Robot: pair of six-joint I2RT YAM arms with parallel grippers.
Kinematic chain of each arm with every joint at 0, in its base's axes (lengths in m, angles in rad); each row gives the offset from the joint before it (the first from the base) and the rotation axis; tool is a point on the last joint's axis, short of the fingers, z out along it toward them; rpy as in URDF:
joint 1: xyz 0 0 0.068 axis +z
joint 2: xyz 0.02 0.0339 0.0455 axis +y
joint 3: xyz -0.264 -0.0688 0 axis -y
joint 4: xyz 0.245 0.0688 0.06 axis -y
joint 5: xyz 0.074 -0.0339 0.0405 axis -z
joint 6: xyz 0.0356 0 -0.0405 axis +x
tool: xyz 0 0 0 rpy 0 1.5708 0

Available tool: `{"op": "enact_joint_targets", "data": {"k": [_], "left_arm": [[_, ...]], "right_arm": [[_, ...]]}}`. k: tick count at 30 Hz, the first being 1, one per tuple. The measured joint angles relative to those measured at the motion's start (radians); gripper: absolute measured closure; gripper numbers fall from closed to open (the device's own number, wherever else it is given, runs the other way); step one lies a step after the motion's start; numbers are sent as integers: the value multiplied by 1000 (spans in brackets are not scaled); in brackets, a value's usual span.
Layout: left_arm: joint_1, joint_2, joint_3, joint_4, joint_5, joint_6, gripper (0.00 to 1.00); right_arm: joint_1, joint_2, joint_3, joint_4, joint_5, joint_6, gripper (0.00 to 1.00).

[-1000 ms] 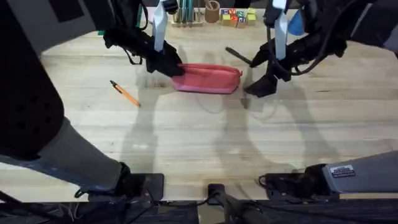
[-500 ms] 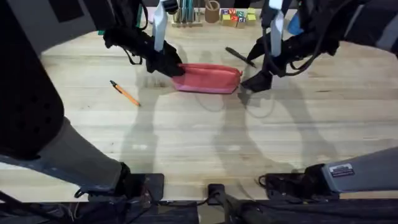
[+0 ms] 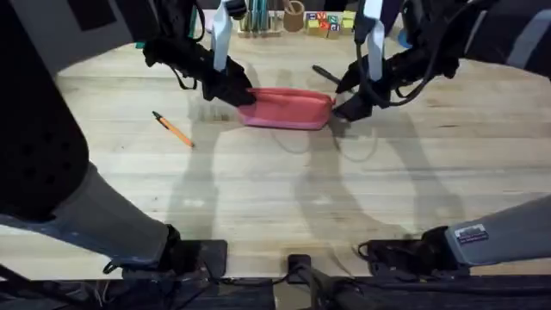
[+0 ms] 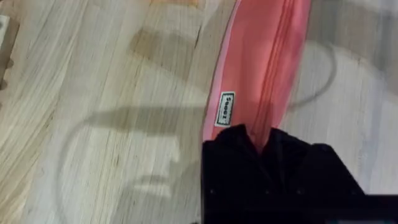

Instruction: Unzip the bag, pick up the pens from the table one at a time and place them inside, then zip the bag closed.

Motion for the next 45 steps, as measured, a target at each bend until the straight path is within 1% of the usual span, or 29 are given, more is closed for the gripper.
{"op": "enact_joint_targets", "data": {"k": [3,4,6,7,10,45], "left_arm": [[0,0,0,0,0,0,959],[0,0,0,0,0,0,959],[0,0,0,1,0,0,959],[0,0,0,1,0,0,959],[0,0,0,0,-1,0,959],[0,0,0,0,-1,0,959]], "right_arm": [[0,0,0,8,0,0,617],[0,0,0,8,0,0,701],[0,0,0,7,1,-3,910],[0,0,0,7,0,0,955],[0,0,0,14,0,0,971],[0,0,0,14,0,0,973]]}}
